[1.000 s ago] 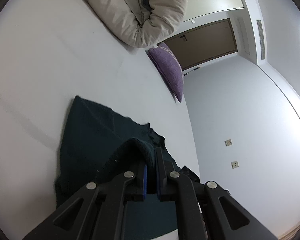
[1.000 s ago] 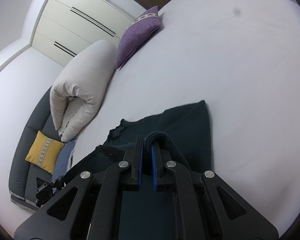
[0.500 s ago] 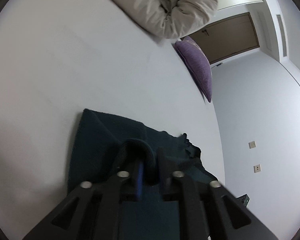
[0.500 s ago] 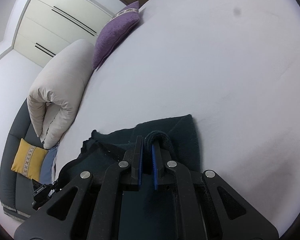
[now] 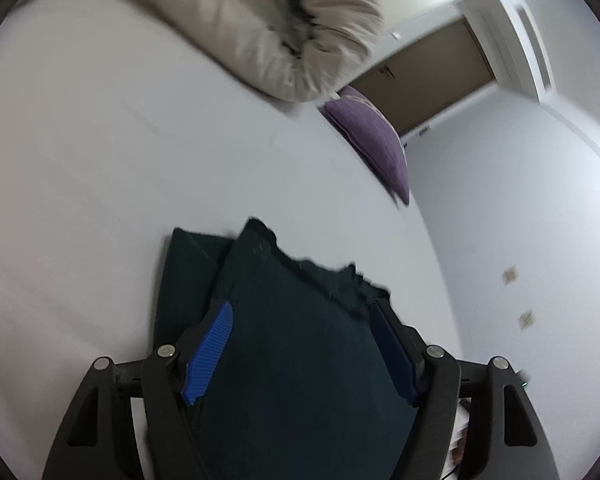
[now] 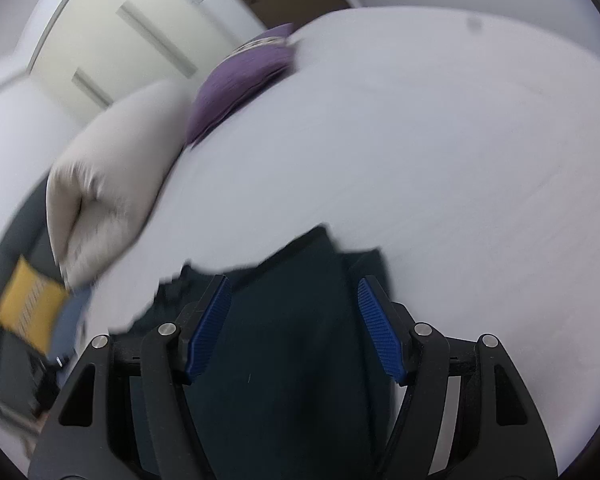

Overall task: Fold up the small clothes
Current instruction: 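Open both grippers and release the hem onto the sweater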

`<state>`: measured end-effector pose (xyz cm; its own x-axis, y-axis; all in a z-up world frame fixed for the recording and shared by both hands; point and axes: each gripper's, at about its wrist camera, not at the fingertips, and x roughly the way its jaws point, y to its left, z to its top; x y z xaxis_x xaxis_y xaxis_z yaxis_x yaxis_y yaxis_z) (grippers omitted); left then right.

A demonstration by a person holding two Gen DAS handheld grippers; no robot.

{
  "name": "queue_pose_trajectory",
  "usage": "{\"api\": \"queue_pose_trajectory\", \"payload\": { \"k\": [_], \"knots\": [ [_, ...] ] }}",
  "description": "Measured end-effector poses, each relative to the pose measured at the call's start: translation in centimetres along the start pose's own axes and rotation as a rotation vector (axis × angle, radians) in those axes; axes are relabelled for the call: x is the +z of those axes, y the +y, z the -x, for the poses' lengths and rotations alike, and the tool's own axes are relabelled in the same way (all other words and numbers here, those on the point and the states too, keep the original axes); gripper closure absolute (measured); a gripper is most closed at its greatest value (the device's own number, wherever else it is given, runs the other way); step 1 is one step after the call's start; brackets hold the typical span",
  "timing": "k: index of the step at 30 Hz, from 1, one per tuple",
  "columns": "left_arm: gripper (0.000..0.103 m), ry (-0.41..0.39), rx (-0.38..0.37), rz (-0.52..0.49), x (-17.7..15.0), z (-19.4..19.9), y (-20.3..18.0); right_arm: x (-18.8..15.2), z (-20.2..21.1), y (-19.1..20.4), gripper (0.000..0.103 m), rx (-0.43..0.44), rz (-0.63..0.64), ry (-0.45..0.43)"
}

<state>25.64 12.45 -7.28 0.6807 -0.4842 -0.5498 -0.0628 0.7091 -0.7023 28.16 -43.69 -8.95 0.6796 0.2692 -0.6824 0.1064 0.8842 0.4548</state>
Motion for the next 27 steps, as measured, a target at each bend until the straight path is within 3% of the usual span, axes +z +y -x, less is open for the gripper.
{"api": "queue_pose_trajectory", "payload": {
  "k": [4,7,9,11,13,16,18,21,25,27],
  "knots": [
    [0.030,0.027,0.060,-0.161,-2.9,0.4,-2.5,-2.8,1.0,3.4,0.038,-0.014,0.171,0.031],
    [0.031,0.052,0.150,-0.263,-4.4,-0.5,-3.2,-4.8,0.0,5.3,0.038,-0.041,0.272,0.076],
    [0.033,0.060,0.197,-0.278,-4.9,-0.9,-2.2,-5.5,-0.9,4.8,0.038,-0.060,0.263,0.120],
    [0.044,0.075,0.209,-0.223,-5.1,-1.0,-0.2,-5.8,-1.6,3.2,0.042,-0.111,0.214,0.132],
    [0.056,0.071,0.190,-0.197,-5.2,-0.5,1.1,-6.0,-0.7,1.6,0.045,-0.086,0.159,0.107],
    [0.056,0.065,0.184,-0.208,-5.6,0.4,1.7,-5.6,0.4,0.4,0.048,-0.095,0.101,0.066],
    [0.056,0.060,0.211,-0.226,-5.9,0.9,1.5,-5.5,1.3,0.3,0.044,-0.212,0.091,0.016],
    [0.055,0.046,0.245,-0.231,-6.3,1.6,1.4,-5.2,2.3,0.2,0.044,-0.165,0.023,-0.015],
    [0.050,0.020,0.288,-0.298,-6.5,2.0,-0.4,-5.6,2.5,3.7,0.044,-0.048,0.115,-0.012],
    [0.050,0.010,0.287,-0.350,-6.9,1.8,-1.9,-6.4,2.1,5.5,0.044,0.061,0.152,0.032]
  ]
}}
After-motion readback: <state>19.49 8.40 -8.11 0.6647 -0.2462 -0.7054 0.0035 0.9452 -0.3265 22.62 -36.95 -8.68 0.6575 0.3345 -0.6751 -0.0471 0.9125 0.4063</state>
